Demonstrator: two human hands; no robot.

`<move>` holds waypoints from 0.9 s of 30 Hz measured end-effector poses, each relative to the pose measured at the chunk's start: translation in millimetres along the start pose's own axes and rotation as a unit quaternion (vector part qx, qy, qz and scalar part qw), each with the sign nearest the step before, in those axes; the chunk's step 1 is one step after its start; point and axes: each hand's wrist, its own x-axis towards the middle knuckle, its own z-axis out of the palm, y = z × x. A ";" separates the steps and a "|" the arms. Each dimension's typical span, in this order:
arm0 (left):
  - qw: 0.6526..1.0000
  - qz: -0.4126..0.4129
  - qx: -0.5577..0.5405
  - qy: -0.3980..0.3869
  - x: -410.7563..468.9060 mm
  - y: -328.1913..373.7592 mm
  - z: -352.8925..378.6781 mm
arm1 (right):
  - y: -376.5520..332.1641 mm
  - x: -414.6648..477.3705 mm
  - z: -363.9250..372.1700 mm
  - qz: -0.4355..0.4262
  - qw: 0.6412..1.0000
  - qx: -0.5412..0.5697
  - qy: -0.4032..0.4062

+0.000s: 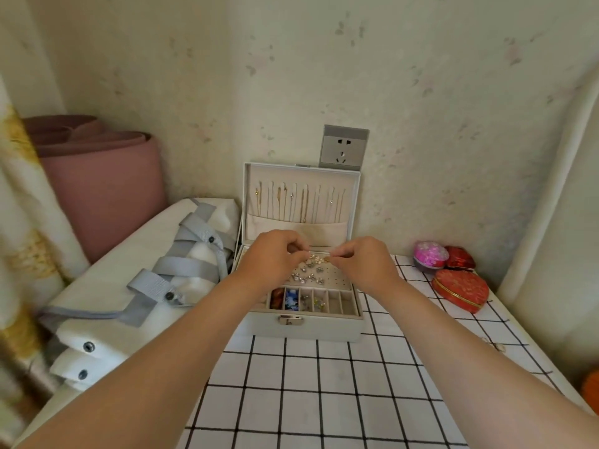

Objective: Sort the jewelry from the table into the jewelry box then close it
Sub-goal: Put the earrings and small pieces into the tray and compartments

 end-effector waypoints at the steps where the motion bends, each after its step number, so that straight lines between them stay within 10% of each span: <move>1: 1.000 0.002 -0.004 0.000 -0.9 -2.9 -0.7 | 0.7 0.3 3.1 0.001 1.000 -0.030 -0.006; 17: 0.987 -0.048 -0.151 0.034 -2.9 0.5 13.5 | -2.1 -2.2 12.2 -0.140 0.963 -0.230 0.004; 27: 0.974 -0.073 -0.211 0.036 -5.2 9.8 16.4 | 1.9 -0.5 3.6 -0.062 0.998 0.012 -0.009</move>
